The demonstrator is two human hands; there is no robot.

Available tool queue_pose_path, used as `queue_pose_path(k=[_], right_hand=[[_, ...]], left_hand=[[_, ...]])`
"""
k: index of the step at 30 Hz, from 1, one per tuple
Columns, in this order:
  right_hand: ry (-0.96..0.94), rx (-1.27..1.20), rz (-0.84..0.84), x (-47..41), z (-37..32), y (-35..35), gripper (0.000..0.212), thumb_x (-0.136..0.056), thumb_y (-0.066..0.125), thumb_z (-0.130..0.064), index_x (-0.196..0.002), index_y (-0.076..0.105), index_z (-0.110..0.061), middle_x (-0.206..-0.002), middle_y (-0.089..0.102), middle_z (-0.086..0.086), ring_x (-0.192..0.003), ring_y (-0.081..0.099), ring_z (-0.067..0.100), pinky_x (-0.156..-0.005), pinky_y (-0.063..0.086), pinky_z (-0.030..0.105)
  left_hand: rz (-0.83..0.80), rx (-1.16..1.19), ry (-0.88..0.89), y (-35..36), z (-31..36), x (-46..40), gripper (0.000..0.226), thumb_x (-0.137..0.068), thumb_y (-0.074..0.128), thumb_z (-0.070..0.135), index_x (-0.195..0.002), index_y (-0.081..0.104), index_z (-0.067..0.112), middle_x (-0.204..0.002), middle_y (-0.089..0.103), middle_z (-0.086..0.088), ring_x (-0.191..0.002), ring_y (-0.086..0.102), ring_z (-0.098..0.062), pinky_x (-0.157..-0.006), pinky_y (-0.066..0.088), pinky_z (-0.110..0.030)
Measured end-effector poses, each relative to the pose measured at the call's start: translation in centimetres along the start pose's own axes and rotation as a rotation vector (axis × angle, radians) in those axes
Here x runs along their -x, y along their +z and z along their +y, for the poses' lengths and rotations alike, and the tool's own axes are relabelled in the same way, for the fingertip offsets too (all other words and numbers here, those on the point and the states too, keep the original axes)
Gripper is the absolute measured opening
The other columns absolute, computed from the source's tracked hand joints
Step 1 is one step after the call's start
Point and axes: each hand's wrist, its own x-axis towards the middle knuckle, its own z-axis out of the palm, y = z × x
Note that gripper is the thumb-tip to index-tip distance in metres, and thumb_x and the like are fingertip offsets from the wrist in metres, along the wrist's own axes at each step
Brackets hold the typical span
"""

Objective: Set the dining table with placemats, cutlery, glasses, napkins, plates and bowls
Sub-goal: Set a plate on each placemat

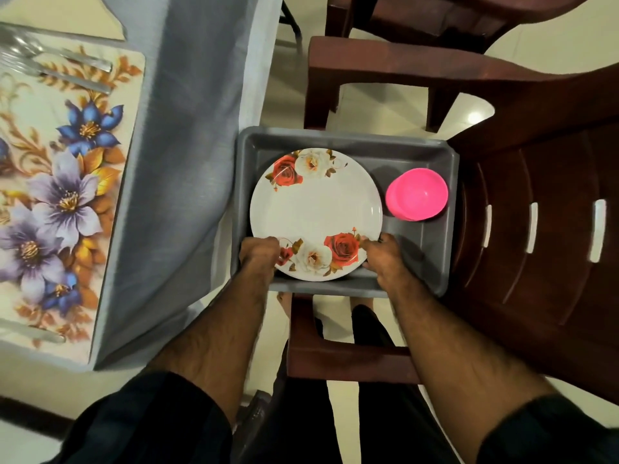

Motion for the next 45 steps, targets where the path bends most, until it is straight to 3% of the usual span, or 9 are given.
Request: queue_pose_path(k=[6,15,21,23,27,31,36,42,45], right_hand=[[0.062,0.037,0.02,-1.3,0.2,-0.2,0.03,-0.085,0.077,-0.016,-0.115,0.075,-0.012,-0.107,0.079,0.008,-0.095,0.076,0.031,-0.089,0.062,0.057],[-0.058,-0.066,-0.206,8.0,-5.4,-2.2,0.026,-0.079,0.077,0.003,-0.103,0.078,-0.007,-0.102,0.08,0.011,-0.1,0.075,0.036,-0.092,0.061,0.055],[-0.31,-0.031,-0.459,18.3,-16.1,-5.8,0.038,-0.093,0.077,-0.017,-0.128,0.064,-0.011,-0.111,0.079,0.01,-0.094,0.077,0.031,-0.07,0.064,0.044],[-0.364,0.004,-0.526,21.0,-18.8,-6.3,0.038,-0.09,0.078,-0.013,-0.126,0.066,-0.011,-0.109,0.079,0.01,-0.091,0.078,0.029,-0.064,0.064,0.041],[-0.473,0.032,-0.603,27.2,-22.2,-6.1,0.045,-0.082,0.082,-0.012,-0.125,0.069,-0.009,-0.116,0.077,0.013,-0.105,0.075,0.037,-0.088,0.061,0.058],[-0.519,0.089,-0.657,32.4,-23.4,-4.2,0.042,-0.086,0.079,-0.005,-0.127,0.068,-0.002,-0.116,0.077,0.017,-0.107,0.074,0.039,-0.095,0.058,0.058],[-0.528,0.185,-0.681,38.3,-22.5,0.1,0.033,-0.089,0.077,-0.004,-0.121,0.069,-0.003,-0.11,0.078,0.017,-0.103,0.074,0.042,-0.092,0.057,0.064],[-0.575,0.309,-0.765,46.7,-19.7,8.8,0.035,-0.09,0.077,-0.007,-0.123,0.069,-0.003,-0.111,0.078,0.017,-0.101,0.076,0.039,-0.09,0.061,0.057],[-0.597,0.364,-0.803,51.4,-17.8,15.0,0.034,-0.089,0.075,-0.003,-0.121,0.069,-0.003,-0.111,0.078,0.018,-0.101,0.075,0.038,-0.086,0.063,0.052]], left_hand=[[-0.131,0.314,0.147,-1.6,-0.8,4.4,0.023,-0.096,0.071,0.008,-0.116,0.064,0.018,-0.1,0.074,-0.003,-0.087,0.075,-0.027,-0.078,0.065,-0.046],[-0.25,0.461,0.3,-10.4,1.5,10.6,0.033,-0.098,0.07,0.007,-0.13,0.066,0.016,-0.112,0.079,-0.006,-0.092,0.079,-0.03,-0.077,0.065,-0.053],[-0.436,0.621,0.357,-20.1,2.8,19.3,0.051,-0.091,0.078,0.01,-0.139,0.062,0.01,-0.137,0.065,-0.028,-0.12,0.064,-0.054,-0.097,0.049,-0.077],[-0.451,0.661,0.449,-22.8,3.2,23.1,0.048,-0.095,0.072,0.004,-0.141,0.06,0.007,-0.133,0.068,-0.027,-0.117,0.067,-0.052,-0.091,0.056,-0.071],[-0.414,0.746,0.548,-28.1,2.8,29.1,0.029,-0.103,0.06,0.007,-0.132,0.065,0.005,-0.124,0.073,-0.025,-0.102,0.076,-0.039,-0.078,0.065,-0.049],[-0.497,0.966,0.451,-33.0,-0.1,31.5,0.041,-0.107,0.056,0.027,-0.141,0.06,0.004,-0.136,0.068,-0.022,-0.118,0.07,-0.04,-0.097,0.059,-0.056],[-0.582,1.125,0.529,-38.2,-7.4,30.0,0.051,-0.106,0.06,0.029,-0.15,0.052,0.005,-0.147,0.059,-0.024,-0.134,0.058,-0.045,-0.097,0.058,-0.059],[-0.485,1.252,0.634,-46.6,-15.3,28.1,0.032,-0.102,0.057,0.018,-0.127,0.074,0.005,-0.125,0.073,-0.024,-0.104,0.075,-0.039,-0.077,0.065,-0.052],[-0.394,1.303,0.69,-51.9,-20.0,26.5,0.032,-0.099,0.056,0.015,-0.124,0.075,0.006,-0.125,0.072,-0.025,-0.104,0.075,-0.04,-0.083,0.064,-0.054]])
